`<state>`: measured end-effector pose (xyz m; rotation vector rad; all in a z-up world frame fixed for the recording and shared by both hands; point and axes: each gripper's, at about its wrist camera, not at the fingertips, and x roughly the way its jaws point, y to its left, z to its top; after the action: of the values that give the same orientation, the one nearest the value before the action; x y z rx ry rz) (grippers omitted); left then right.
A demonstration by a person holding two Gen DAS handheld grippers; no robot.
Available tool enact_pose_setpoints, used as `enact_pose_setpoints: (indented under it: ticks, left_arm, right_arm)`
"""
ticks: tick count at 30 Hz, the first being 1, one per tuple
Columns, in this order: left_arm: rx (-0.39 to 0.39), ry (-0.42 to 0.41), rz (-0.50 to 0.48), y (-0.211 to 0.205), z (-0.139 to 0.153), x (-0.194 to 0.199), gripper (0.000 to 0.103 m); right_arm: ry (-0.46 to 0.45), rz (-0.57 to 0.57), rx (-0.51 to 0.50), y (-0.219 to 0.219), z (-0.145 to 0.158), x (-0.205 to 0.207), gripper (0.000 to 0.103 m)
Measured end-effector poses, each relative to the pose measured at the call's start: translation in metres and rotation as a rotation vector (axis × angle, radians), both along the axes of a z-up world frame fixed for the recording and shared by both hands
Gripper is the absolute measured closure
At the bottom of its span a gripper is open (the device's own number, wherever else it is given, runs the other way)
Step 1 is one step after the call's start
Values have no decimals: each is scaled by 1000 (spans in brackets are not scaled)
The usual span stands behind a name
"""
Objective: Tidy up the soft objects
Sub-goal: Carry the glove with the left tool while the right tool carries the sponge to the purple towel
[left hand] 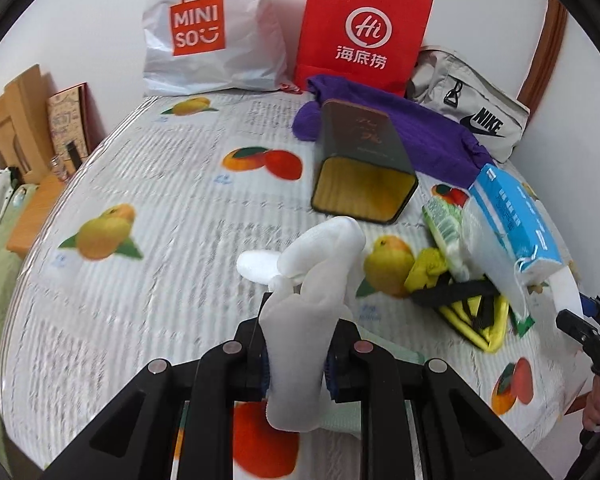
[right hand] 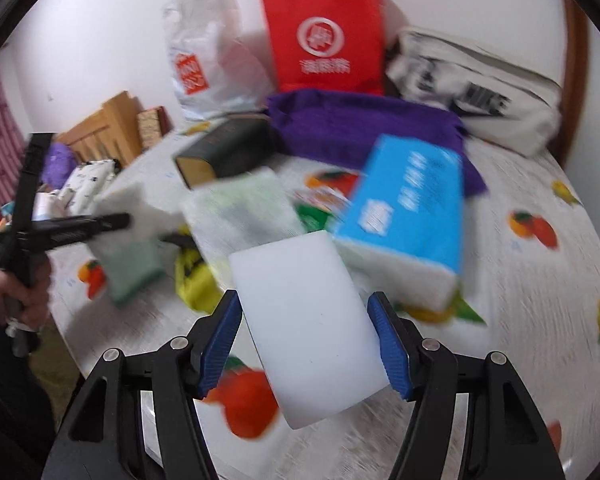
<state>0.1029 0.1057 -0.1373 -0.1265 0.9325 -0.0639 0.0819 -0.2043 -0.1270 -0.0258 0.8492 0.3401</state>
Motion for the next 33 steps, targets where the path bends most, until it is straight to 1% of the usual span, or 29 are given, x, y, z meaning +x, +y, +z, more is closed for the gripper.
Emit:
enact_pose_setpoints:
  ticks: [5,7,13,14,19,22,23,24,25,27,28,31,33]
  left_arm:
    - [15,20,-16,-8,-10,-1,84]
    - [26,24,-22,-15,-13,0,83]
    - [79,26,-45,-30,-17,3,80]
    - [81,23,-46,-31,-17,3,78]
    - [53,15,-54,-31,-19,3,70]
    - [54,11,-57,-32,-19,3,69]
    - [63,11,-65,-33,-18,3,72]
    - [68,9,-72,-34,-17,3,75]
    - [62,11,-80,-34,-16,3,81]
    - [23,16,-91,-32,-11,3,82]
    - [9,13,-91,-31,-8,2,84]
    - [-6,-6,-82,-27,4,2,85]
    - [-29,-26,-86,-23,16,2,85]
  right_arm:
    - [27,-100,-40,-24,-19,-2,39]
    - [41,-116,-42,-27,-24,0,39]
    - [43,-118,-61,-24,-33,2,38]
    - [45,-117,-65,-23,-34,3,38]
    - [51,-116,-68,-22,-37,4,35]
    - [64,-114,-72,-21,-40,6,36]
    - [62,-111,-69,-21,-39,5,39]
    - [60,-107,-62,-21,-37,4,39]
    - [60,-100,-48,-21,-35,3,40]
    - [57,-89,-29,-21,-28,2,40]
    - [53,-86,-28,-20,-24,1,40]
    - [41,-66,-22,-19,-11,-1,40]
    - [34,-52,-10,-19,-3,-2,40]
